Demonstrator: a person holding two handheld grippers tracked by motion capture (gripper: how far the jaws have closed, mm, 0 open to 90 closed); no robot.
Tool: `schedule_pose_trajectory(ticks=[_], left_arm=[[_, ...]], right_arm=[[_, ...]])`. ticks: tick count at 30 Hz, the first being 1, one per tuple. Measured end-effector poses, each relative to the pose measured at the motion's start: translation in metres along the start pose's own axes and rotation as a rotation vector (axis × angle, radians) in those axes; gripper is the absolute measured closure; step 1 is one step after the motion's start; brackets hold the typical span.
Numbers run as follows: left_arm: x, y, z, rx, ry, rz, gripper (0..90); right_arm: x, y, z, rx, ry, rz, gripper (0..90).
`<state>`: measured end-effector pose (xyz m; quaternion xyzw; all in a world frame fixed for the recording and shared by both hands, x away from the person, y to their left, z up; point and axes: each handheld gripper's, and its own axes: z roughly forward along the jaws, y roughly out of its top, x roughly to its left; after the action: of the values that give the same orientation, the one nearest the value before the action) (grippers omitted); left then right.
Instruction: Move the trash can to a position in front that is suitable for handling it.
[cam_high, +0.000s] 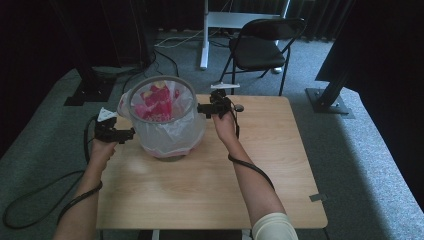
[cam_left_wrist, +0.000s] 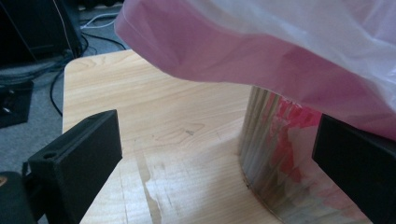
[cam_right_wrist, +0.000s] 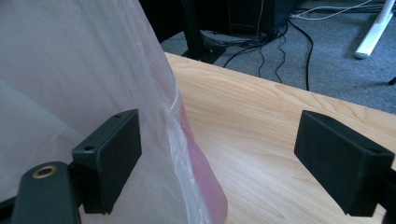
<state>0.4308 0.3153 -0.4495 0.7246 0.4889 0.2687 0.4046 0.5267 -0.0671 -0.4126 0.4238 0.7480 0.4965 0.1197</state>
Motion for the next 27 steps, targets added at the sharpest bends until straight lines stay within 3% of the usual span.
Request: schedule_pose_trajectory(ticks=[5,13,21,27], left_arm=[[-0.008,0.002,0.007,-0.008,-0.020,-0.009,1.5],[-0.025,0.014,0.016,0.018,-0.056,0.047,1.5],[-0.045,0.022,0.024,0.031,-0.095,0.092,1.5],[-0.058,0.028,0.027,0.031,-0.122,0.108,1.5]], right_arm=[[-0.006,-0.001,-0.010,0.002,-0.025,-0.037,14.3],[-0.020,-0.006,-0.029,0.008,-0.041,-0.050,14.2],[-0.037,-0.017,-0.049,-0.009,-0.036,-0.009,14.3],[-0.046,-0.025,-0.065,-0.016,-0.043,-0.006,14.4]])
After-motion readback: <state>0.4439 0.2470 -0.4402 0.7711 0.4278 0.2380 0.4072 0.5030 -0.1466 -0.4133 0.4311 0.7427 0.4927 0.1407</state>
